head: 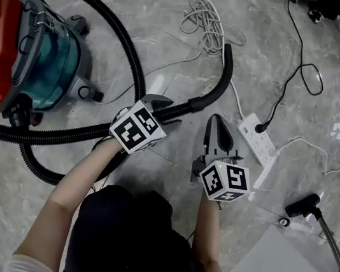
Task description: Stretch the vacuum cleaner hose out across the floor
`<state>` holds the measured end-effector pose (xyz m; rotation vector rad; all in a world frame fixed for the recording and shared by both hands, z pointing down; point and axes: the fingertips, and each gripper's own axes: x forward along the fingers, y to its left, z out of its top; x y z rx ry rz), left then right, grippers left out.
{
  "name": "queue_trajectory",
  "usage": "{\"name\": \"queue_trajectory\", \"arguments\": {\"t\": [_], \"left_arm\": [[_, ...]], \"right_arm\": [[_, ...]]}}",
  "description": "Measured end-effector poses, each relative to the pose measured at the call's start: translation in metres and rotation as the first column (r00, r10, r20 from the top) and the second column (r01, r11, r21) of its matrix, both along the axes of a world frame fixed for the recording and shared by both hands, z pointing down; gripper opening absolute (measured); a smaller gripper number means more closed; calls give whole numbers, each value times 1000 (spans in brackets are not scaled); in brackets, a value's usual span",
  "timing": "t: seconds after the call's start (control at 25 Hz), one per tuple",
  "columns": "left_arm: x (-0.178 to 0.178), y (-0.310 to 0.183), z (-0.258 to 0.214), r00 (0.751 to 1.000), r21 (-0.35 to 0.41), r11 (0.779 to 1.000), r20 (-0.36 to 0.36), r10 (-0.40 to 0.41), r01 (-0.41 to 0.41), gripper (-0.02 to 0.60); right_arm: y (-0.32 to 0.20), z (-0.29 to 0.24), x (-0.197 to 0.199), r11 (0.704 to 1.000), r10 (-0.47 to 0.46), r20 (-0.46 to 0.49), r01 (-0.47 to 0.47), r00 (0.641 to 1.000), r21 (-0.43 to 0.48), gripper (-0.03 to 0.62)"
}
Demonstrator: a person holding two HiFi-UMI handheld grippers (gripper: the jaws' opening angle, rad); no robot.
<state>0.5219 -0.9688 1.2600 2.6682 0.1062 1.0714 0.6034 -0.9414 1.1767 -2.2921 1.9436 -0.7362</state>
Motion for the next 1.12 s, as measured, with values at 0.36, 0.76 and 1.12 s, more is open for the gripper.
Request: {"name": "queue_trajectory", "arguments": {"t": [0.36, 0.76, 1.12], "left_arm": [[0, 8, 70, 898, 88, 972, 407, 166, -220, 244], [-15, 12, 120, 755, 72, 955, 631, 181, -288, 238], [-2, 20, 93, 859, 48, 981, 493, 140, -188, 181]], "right_arm": [[22, -1, 0, 1000, 29, 14, -29, 999, 12, 14], [41, -4, 2, 999, 45, 2, -45, 999, 8, 14], [40, -16, -4, 1000, 17, -25, -16, 1000, 6, 14]]}}
